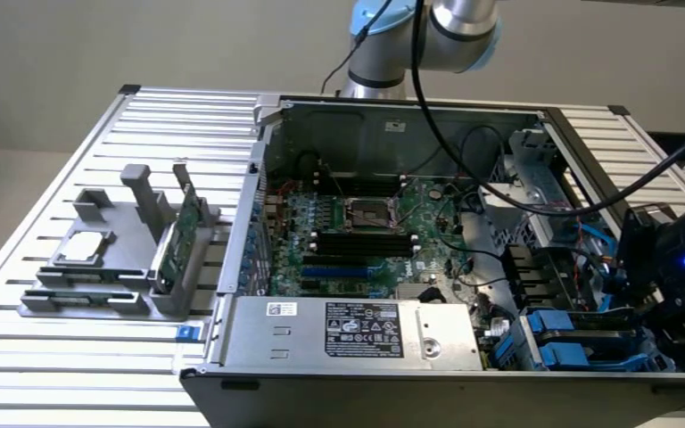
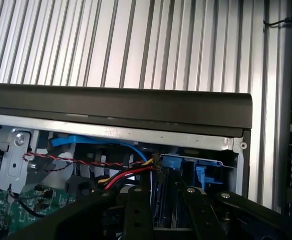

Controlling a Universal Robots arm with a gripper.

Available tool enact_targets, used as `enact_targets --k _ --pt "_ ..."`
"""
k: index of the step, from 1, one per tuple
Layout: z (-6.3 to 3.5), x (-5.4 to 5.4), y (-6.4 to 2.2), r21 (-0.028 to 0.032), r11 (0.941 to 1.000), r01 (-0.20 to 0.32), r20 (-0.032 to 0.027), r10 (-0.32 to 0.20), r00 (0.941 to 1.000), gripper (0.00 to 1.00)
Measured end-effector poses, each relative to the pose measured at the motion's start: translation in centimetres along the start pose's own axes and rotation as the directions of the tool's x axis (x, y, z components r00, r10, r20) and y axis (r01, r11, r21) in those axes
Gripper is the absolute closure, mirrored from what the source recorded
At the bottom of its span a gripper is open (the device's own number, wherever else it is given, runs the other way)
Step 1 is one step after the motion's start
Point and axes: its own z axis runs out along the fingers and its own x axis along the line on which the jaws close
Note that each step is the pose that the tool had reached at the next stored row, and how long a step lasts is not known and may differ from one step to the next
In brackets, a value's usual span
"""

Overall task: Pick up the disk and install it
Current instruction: 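Insert the first disk wire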

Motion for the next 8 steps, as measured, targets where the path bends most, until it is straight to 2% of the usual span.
enact_targets --k 5,8 --pt "0.04 -0.04 -0.01 0.0005 1.0000 -0.003 -0.0093 0.003 1.0000 0.70" --pt "0.05 -0.04 -0.02 0.0008 1.0000 -0.004 -0.0121 0.004 0.9999 0.72"
